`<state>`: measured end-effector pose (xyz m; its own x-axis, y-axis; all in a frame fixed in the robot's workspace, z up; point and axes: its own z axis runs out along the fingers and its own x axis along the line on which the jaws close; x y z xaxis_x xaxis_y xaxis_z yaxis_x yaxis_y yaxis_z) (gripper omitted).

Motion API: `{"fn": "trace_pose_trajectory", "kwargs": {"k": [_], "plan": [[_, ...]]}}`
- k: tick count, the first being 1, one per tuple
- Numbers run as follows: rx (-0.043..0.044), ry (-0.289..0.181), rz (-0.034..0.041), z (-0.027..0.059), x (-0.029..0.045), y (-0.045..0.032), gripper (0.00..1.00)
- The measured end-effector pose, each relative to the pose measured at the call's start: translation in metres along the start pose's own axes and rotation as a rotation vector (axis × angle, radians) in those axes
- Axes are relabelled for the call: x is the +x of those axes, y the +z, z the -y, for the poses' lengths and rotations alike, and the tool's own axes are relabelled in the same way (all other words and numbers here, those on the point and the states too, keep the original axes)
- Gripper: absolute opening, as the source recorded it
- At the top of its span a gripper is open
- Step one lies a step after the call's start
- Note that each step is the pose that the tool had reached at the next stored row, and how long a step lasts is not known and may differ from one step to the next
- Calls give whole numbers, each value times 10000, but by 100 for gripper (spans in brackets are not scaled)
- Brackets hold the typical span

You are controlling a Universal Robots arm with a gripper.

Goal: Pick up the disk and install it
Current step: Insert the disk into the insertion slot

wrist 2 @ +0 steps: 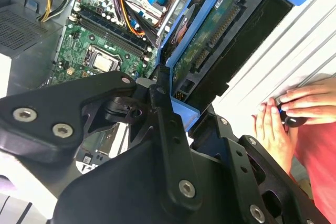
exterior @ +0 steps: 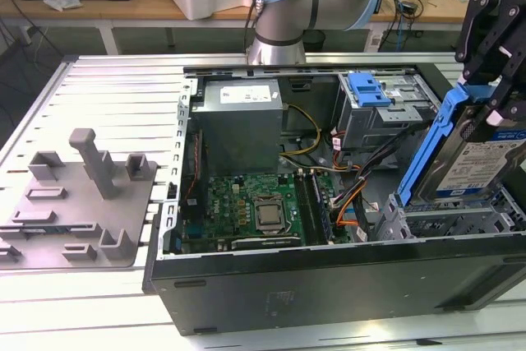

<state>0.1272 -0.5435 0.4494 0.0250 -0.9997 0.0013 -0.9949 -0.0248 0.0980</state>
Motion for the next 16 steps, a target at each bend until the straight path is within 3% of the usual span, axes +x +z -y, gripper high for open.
{"fn": "trace_pose_trajectory", "kwargs": {"k": [8,16], "plan": [[0,0,0,2,0,25,37],[0,0,0,10,0,101,37]]}}
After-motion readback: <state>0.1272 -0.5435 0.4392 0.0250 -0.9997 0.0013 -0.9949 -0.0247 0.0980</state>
